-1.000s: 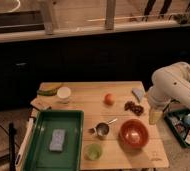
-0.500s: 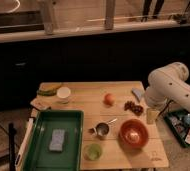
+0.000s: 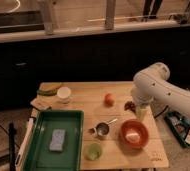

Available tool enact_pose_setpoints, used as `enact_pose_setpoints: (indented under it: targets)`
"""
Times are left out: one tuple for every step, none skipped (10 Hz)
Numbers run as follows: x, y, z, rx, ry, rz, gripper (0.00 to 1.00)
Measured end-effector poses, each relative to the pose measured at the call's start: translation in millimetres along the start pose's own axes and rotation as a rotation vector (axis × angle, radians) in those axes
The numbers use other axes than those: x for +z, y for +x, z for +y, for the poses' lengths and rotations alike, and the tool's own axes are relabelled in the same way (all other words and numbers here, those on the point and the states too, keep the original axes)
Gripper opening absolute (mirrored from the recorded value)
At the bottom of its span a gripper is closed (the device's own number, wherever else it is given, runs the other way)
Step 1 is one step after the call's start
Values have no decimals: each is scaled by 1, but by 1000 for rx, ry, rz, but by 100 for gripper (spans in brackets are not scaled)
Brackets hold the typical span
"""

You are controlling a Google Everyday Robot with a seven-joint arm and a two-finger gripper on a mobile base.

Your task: Place apple in paper cup

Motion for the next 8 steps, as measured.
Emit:
enact_pose_setpoints:
  targets:
    - [5,-10,-5,-5,4,-3,80]
    - [10,-25,-12,-20,10,-5,80]
    - [12,-28,-14,-26,12,-5,80]
    - [15,-30,-16,-30,15,-7,80]
    - [21,-31,-22,-37,19,-13,80]
    - [26,-33,-29,-42,20,-17,80]
    - [29,-36,-34,-49,22,-20,80]
    - [33,-44,-37,-58,24,-24,80]
